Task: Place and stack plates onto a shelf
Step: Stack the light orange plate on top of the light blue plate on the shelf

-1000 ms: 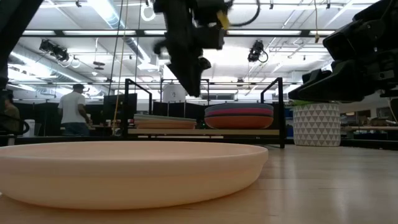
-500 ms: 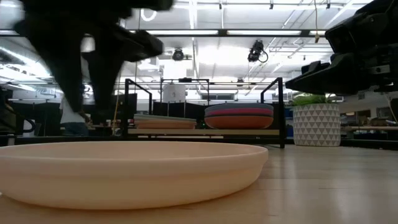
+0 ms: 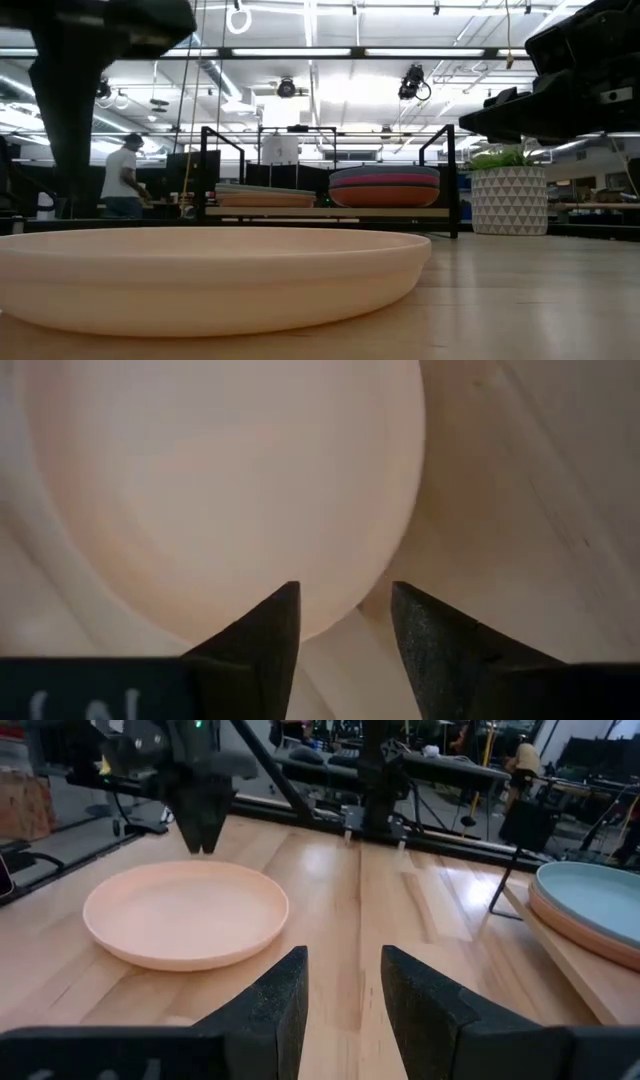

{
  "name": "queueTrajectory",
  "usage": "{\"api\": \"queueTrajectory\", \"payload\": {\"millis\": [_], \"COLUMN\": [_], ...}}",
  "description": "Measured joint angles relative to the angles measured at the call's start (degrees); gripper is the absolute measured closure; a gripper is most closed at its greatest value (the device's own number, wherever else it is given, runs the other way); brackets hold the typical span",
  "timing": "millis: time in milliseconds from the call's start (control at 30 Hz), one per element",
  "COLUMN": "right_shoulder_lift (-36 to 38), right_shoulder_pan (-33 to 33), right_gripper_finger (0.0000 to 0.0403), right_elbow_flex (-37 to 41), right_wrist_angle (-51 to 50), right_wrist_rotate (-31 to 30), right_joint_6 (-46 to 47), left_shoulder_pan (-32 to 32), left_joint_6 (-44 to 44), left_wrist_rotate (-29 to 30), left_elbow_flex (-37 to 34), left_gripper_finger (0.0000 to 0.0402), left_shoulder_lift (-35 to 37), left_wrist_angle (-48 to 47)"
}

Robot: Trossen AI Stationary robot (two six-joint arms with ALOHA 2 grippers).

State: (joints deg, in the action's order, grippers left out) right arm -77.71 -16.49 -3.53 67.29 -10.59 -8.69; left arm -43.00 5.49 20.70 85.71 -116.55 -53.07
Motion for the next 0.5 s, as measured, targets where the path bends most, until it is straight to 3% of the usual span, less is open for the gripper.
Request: {"api": "queueTrajectory", "payload": {"millis": [233, 500], "right_shoulder_lift": [0.0, 0.0], "right_shoulder_pan": [0.0, 0.0], "right_gripper_finger": [0.0268, 0.0268], "right_elbow_flex": [0.0, 0.0], "right_wrist_angle": [0.0, 0.0], "right_wrist_rotate": [0.0, 0.2], "right_joint_6": [1.7, 2.5], "left_shoulder_pan": [0.5, 2.3], "left_joint_6": [-5.0, -5.6], "left_wrist_rotate": [-0.8, -3.7], "left_elbow_flex": [0.0, 0.0], "left_gripper_finger": [0.0257, 0.0385], "left_shoulder_lift": [-3.2, -2.7], "left_wrist_angle": [0.7, -1.2]}}
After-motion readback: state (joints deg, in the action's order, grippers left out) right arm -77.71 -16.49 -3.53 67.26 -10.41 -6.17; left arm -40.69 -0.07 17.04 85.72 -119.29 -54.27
